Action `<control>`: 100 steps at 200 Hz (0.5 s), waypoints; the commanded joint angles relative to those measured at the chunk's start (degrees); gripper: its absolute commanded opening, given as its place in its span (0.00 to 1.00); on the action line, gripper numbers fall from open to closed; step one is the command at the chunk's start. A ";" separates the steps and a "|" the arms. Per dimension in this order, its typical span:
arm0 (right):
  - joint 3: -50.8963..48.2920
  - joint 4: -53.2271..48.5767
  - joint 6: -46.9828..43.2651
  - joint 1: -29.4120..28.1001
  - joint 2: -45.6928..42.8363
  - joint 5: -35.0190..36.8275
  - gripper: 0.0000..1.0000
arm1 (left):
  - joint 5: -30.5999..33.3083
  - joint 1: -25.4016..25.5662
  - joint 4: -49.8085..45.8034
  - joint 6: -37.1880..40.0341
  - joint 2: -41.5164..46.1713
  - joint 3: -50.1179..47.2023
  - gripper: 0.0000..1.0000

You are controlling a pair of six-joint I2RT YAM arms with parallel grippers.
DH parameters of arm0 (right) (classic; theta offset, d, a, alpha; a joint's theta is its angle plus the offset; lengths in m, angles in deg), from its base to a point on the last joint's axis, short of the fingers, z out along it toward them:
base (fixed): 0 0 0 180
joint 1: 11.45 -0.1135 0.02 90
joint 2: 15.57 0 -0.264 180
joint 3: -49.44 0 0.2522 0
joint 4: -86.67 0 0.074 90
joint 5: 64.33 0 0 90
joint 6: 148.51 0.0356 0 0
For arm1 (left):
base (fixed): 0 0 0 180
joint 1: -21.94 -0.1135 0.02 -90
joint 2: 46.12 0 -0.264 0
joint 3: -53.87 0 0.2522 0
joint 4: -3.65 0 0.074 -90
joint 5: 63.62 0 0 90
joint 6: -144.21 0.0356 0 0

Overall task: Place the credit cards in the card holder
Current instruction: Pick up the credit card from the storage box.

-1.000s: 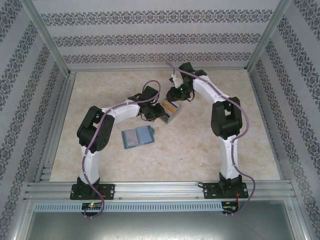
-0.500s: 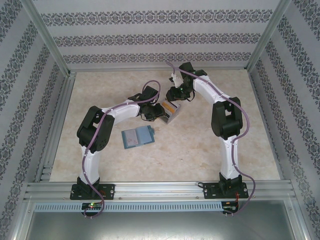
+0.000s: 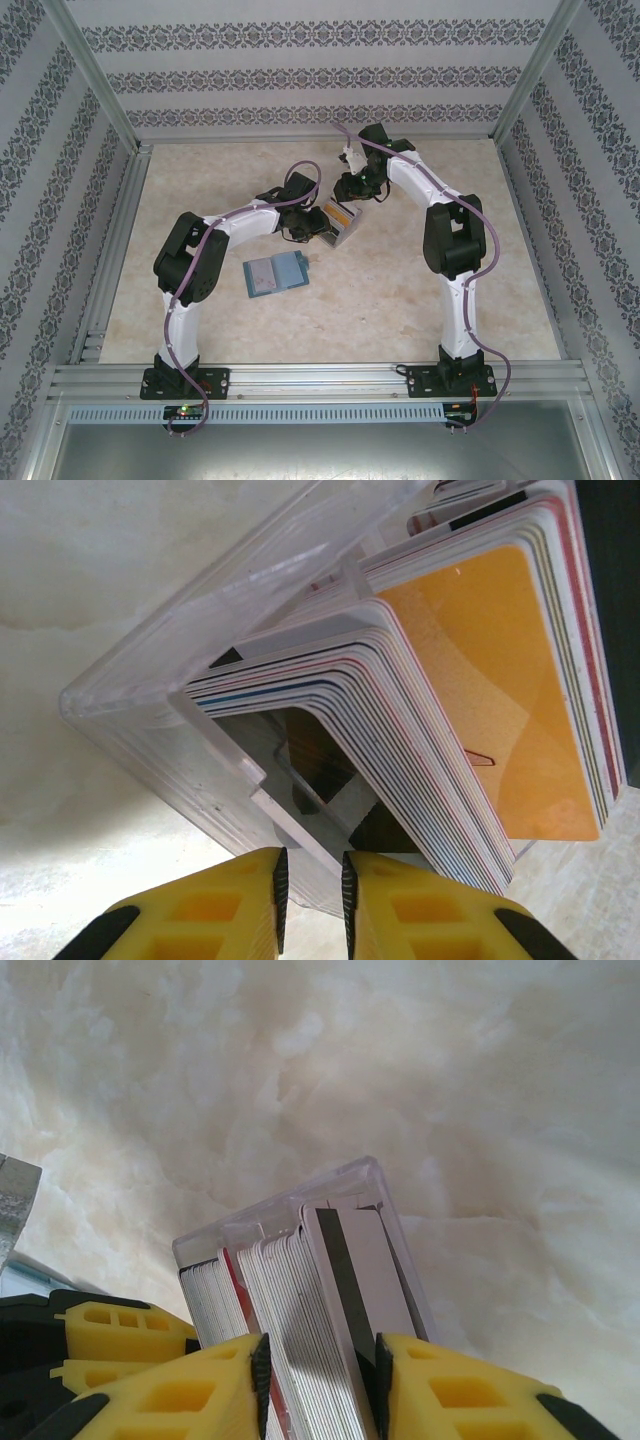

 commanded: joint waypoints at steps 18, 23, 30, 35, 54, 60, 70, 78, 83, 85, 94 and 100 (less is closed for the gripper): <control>-0.11 -0.54 0.85 -0.34 -2.70 -2.82 0.32 | 0.58 0.67 0.66 -0.21 -0.63 -1.17 0.25; -0.11 -0.50 0.85 -0.39 -2.73 -2.88 0.32 | 0.59 0.61 0.76 -0.26 -0.72 -1.14 0.25; -0.11 -0.58 0.82 -0.38 -2.77 -2.85 0.30 | 0.50 0.65 0.79 -0.34 -0.72 -1.18 0.25; -0.11 -0.57 0.82 -0.37 -2.81 -2.81 0.28 | 0.44 0.69 0.93 -0.34 -0.72 -1.16 0.25; -0.19 -0.59 0.81 -0.28 -2.99 -2.85 0.25 | 0.42 0.61 0.92 -0.40 -0.72 -1.16 0.25; -0.28 -0.57 0.81 -0.28 -3.04 -2.88 0.23 | 0.51 0.61 0.87 -0.35 -0.72 -1.16 0.25; -0.44 -0.57 0.73 -0.21 -3.09 -2.81 0.23 | 0.40 0.62 0.85 -0.28 -0.81 -1.08 0.25; -0.60 -0.49 0.73 -0.21 -3.12 -2.73 0.23 | 0.34 0.61 0.85 -0.31 -0.84 -1.07 0.25; -0.65 -0.50 0.73 -0.17 -3.27 -2.85 0.21 | 0.34 0.63 0.82 -0.39 -0.82 -1.08 0.25; -0.64 -0.49 0.73 -0.08 -3.23 -2.82 0.21 | 0.34 0.66 0.84 -0.37 -0.81 -1.07 0.25; -0.66 -0.49 0.73 -0.10 -3.40 -2.81 0.21 | 0.39 0.63 0.85 -0.43 -0.81 -1.07 0.25; -0.65 -0.53 0.69 -0.02 -3.45 -2.78 0.21 | 0.41 0.66 0.85 -0.38 -0.81 -1.06 0.25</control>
